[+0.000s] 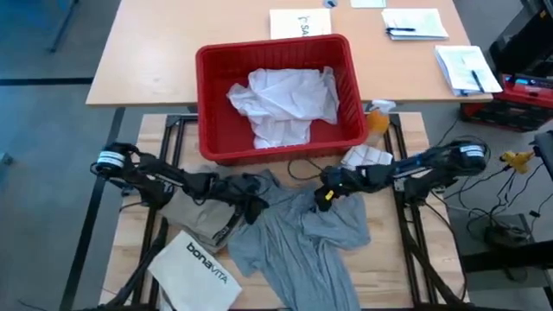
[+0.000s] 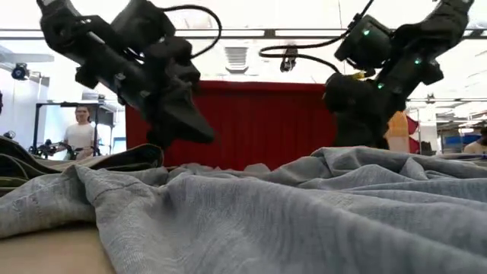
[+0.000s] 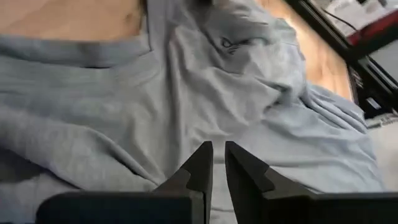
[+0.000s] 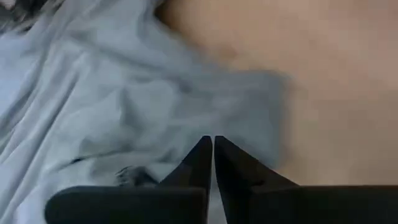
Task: Fold laundry
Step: Fold the gray shirt
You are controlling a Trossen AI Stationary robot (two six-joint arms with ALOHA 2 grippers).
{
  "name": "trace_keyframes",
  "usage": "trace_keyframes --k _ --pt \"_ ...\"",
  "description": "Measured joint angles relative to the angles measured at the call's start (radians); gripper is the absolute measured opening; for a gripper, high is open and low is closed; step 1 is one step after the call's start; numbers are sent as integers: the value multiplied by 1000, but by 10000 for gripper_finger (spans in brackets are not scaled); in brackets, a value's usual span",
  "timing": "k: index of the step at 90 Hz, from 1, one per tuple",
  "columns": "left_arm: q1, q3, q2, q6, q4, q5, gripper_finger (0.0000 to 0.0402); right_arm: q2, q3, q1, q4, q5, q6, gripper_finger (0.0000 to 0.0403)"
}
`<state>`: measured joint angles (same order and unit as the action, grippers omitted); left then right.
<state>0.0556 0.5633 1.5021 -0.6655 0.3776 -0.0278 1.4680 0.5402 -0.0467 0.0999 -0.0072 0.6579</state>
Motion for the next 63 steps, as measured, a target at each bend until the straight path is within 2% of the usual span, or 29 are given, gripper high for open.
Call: trace_keyframes --k 15,28,41,52,63 --pt "0 -20 -58 17 -52 -4 25 98 43 -2 -21 18 -28 3" --pt "3 -22 -63 58 -64 -45 25 83 47 -8 -128 110 -29 0" --pt "15 -17 -65 81 -37 -87 25 -18 32 -22 -368 250 -71 0" --pt "20 -15 -59 103 12 -87 25 -113 14 -73 -539 309 -128 0" --pt "20 -16 -46 119 43 -87 25 -199 5 -146 -594 346 -190 0"
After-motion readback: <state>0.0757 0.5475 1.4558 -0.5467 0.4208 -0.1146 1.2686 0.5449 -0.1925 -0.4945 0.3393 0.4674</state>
